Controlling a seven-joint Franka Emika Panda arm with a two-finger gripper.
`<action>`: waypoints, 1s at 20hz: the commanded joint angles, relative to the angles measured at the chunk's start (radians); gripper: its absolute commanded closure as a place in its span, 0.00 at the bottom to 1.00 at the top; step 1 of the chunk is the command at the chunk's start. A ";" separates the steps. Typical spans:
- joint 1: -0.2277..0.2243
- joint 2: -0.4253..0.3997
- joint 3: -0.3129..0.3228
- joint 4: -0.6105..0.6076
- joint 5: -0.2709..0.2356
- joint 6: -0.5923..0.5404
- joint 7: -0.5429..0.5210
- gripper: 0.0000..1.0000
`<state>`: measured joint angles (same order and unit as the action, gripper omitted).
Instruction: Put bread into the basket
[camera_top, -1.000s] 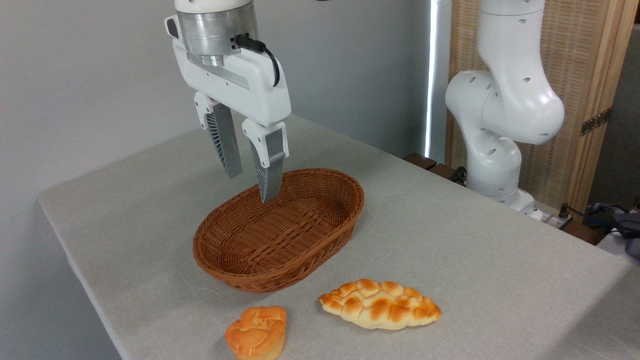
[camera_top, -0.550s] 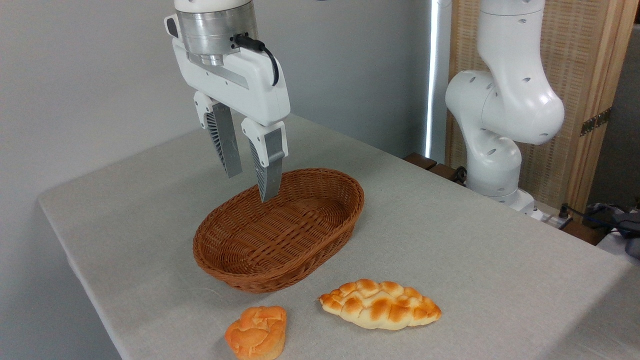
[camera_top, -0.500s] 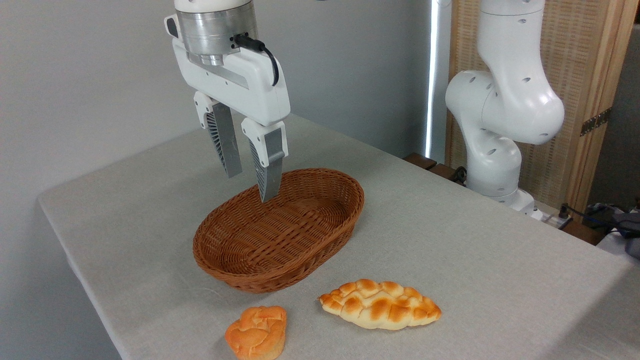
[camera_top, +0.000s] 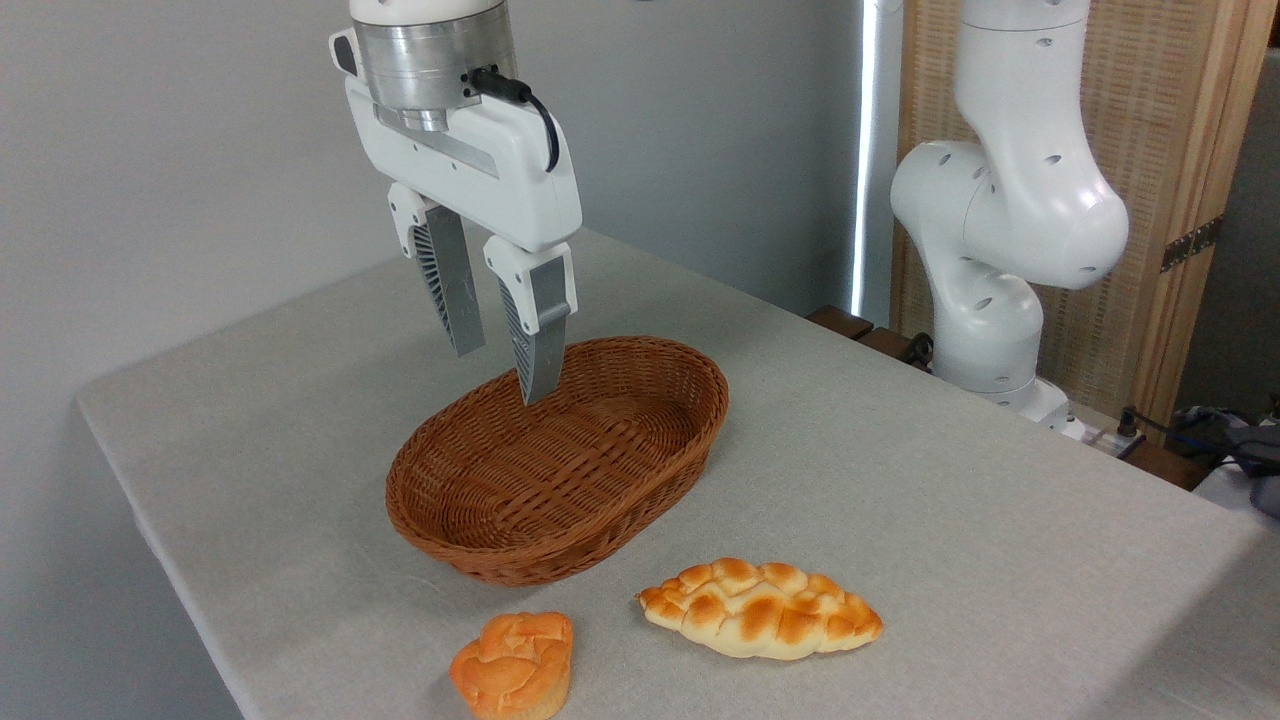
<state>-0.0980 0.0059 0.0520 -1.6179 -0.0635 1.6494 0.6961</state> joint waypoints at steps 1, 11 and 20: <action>-0.002 -0.030 0.011 -0.019 -0.001 -0.019 0.035 0.00; -0.003 -0.182 0.086 -0.219 -0.001 0.027 0.253 0.00; -0.005 -0.286 0.176 -0.385 0.001 0.088 0.610 0.00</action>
<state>-0.0948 -0.2125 0.1720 -1.8994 -0.0630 1.6796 1.1383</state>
